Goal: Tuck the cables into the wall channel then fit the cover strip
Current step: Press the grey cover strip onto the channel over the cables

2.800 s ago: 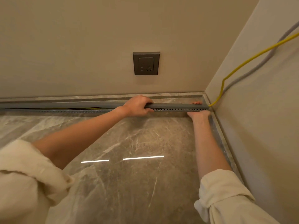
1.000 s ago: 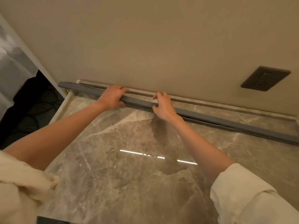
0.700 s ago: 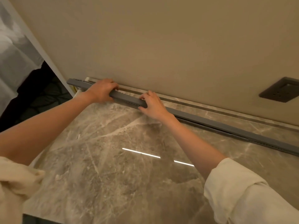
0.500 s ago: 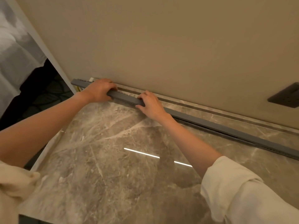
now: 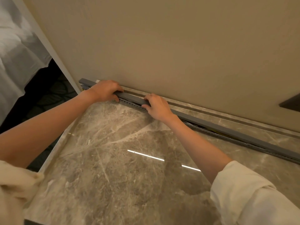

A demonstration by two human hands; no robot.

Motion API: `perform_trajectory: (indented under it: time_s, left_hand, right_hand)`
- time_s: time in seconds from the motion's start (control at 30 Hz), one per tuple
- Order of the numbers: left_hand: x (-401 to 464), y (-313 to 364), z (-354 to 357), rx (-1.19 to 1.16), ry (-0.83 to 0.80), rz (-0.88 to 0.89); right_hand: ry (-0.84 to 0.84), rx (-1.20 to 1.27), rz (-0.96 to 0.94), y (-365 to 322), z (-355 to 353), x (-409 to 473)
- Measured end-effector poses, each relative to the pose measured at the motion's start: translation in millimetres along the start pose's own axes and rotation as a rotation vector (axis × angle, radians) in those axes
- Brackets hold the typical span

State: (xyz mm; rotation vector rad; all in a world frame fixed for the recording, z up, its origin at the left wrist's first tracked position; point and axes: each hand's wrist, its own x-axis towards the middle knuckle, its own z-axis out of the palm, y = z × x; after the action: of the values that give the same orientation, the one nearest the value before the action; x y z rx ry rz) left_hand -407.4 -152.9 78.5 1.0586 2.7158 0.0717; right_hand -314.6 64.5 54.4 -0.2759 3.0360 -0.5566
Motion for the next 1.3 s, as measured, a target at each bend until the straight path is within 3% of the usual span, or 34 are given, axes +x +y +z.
perform_trajectory:
  time_s: [0.23,0.53,0.7,1.1,1.3]
  left_hand:
    - [-10,-11,8,-0.043,0.095,0.027]
    - [-29,-33,22,-0.07,0.186,-0.015]
    - [-29,-32,25,-0.045,0.227,0.005]
    - [-40,-27,53,-0.093,0.519,-0.003]
    - [-40,-29,61,-0.071,0.593,0.0]
  right_hand:
    - [-0.053,-0.055,-0.026,0,1,1]
    - [0.035,-0.088,-0.093,-1,15,1]
    - [-0.029,-0.111,-0.122,-21,18,21]
    - [-0.077,-0.242,-0.197,-39,44,54]
    - [-0.11,-0.158,-0.201,-38,43,56]
